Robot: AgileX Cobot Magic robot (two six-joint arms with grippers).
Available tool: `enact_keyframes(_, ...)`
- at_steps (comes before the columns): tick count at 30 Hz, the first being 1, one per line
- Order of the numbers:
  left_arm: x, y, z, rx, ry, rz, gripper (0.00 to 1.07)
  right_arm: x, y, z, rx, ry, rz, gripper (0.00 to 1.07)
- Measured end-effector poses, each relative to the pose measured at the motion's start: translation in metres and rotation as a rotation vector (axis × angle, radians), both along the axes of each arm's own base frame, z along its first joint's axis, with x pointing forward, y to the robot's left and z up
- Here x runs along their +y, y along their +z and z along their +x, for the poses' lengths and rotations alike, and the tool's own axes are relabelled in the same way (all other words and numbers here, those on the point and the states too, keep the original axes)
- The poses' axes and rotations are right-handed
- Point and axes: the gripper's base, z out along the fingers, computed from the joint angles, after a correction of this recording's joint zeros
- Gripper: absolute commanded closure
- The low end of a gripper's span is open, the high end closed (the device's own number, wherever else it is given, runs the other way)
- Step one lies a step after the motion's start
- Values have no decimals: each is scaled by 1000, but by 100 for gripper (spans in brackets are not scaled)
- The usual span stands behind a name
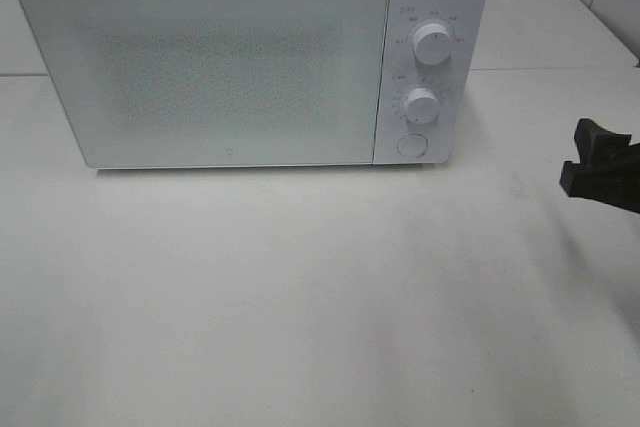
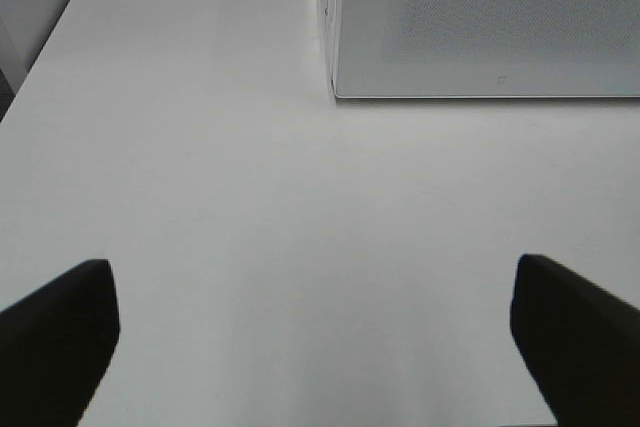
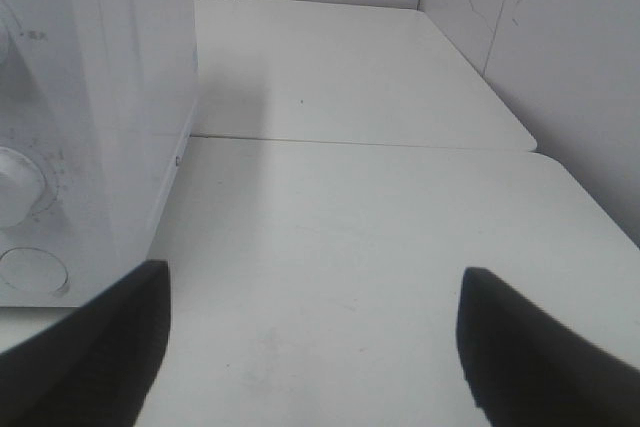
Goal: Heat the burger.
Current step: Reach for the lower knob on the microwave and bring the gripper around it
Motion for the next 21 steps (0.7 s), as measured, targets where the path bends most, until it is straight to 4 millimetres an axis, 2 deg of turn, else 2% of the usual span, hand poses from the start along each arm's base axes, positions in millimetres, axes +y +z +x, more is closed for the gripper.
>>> enact_keyframes(1, 0, 0, 0, 0, 0, 0, 7, 9, -5, -2, 15, 7, -14, 31)
enact_keyframes(4, 0, 0, 0, 0, 0, 0, 7, 21, -13, -6, 59, 16, -24, 31)
enact_keyframes(11, 0, 0, 0, 0, 0, 0, 7, 45, -19, -8, 91, 12, 1, 31)
enact_keyframes(16, 0, 0, 0, 0, 0, 0, 7, 72, -18, 1, 79, 28, -4, 31)
enact_keyframes(21, 0, 0, 0, 0, 0, 0, 7, 89, -17, 15, 61, 24, 14, 31)
